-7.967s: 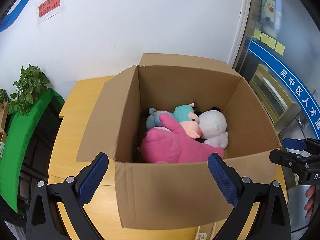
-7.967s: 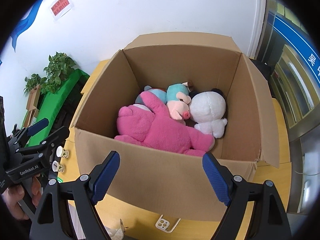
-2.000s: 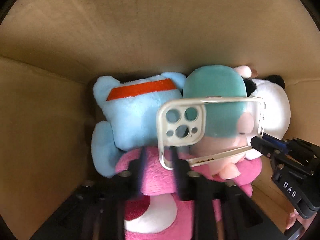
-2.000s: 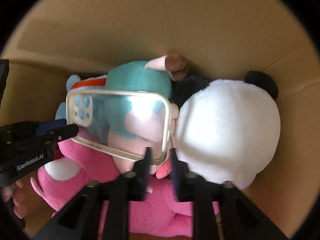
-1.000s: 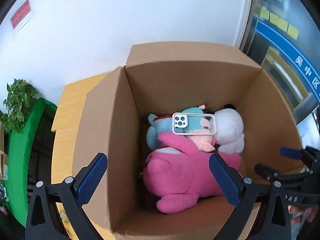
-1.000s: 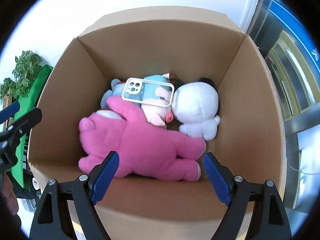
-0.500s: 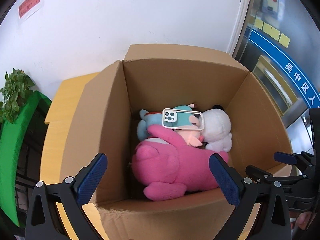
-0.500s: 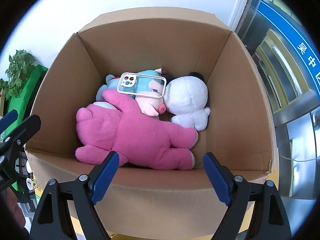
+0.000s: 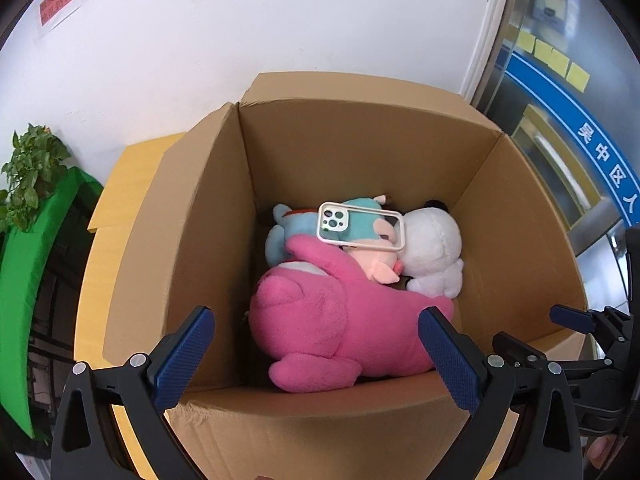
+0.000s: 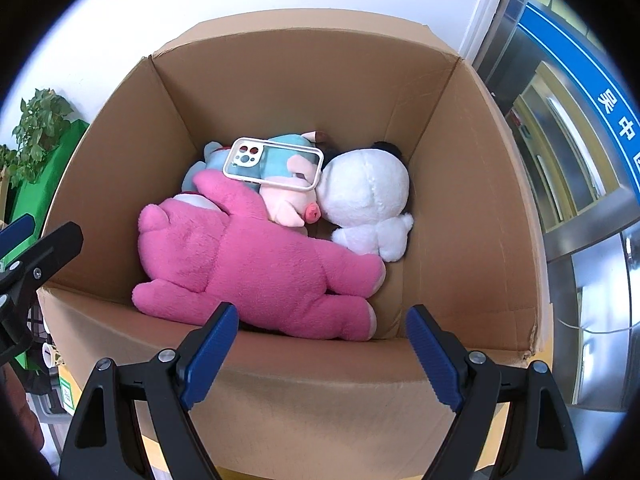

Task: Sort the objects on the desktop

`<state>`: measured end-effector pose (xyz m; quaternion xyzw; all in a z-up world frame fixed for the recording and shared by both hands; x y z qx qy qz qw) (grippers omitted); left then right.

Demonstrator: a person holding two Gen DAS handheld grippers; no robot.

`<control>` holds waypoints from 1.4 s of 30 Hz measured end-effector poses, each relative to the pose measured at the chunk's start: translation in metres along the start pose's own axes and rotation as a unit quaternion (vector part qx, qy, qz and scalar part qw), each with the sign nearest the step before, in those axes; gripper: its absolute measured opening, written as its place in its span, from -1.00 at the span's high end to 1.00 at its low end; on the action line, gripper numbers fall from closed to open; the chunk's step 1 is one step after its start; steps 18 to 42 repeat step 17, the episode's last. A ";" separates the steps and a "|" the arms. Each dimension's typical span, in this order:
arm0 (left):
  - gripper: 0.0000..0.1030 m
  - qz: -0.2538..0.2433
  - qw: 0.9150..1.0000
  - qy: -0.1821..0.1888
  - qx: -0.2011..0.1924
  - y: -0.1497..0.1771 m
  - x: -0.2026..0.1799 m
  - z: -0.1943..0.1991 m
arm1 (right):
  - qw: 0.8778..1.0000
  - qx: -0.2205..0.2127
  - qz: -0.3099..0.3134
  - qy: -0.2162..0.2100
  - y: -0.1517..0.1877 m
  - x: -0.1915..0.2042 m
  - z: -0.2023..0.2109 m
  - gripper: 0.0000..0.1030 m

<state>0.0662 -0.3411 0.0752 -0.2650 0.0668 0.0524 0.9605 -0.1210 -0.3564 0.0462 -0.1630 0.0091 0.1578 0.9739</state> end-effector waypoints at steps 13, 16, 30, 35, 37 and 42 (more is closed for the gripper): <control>-1.00 -0.006 0.999 -0.051 0.008 0.014 -0.022 -0.012 | 1.000 0.008 0.003 -0.027 -0.002 -0.020 -0.017 -0.66; -1.00 0.003 0.999 -0.049 0.013 0.014 -0.023 -0.016 | 1.000 0.010 0.006 -0.025 -0.004 -0.024 -0.020 -0.66; -1.00 0.009 0.999 -0.044 0.017 0.014 -0.022 -0.018 | 1.000 0.011 0.007 -0.024 -0.005 -0.026 -0.021 -0.66; -1.00 0.009 0.999 -0.044 0.017 0.014 -0.022 -0.018 | 1.000 0.011 0.007 -0.024 -0.005 -0.026 -0.021 -0.66; -1.00 0.009 0.999 -0.044 0.017 0.014 -0.022 -0.018 | 1.000 0.011 0.007 -0.024 -0.005 -0.026 -0.021 -0.66; -1.00 0.009 0.999 -0.044 0.017 0.014 -0.022 -0.018 | 1.000 0.011 0.007 -0.024 -0.005 -0.026 -0.021 -0.66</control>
Point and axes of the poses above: each gripper's, at about its wrist camera, not at the fingertips, and z roughly against the way its jaws point, x to its left, y to its underside, the point moved 7 cm from there along -z, roughly the way its jaws point, and after that the axes turned 11 degrees about z, right-handed, at the moved point
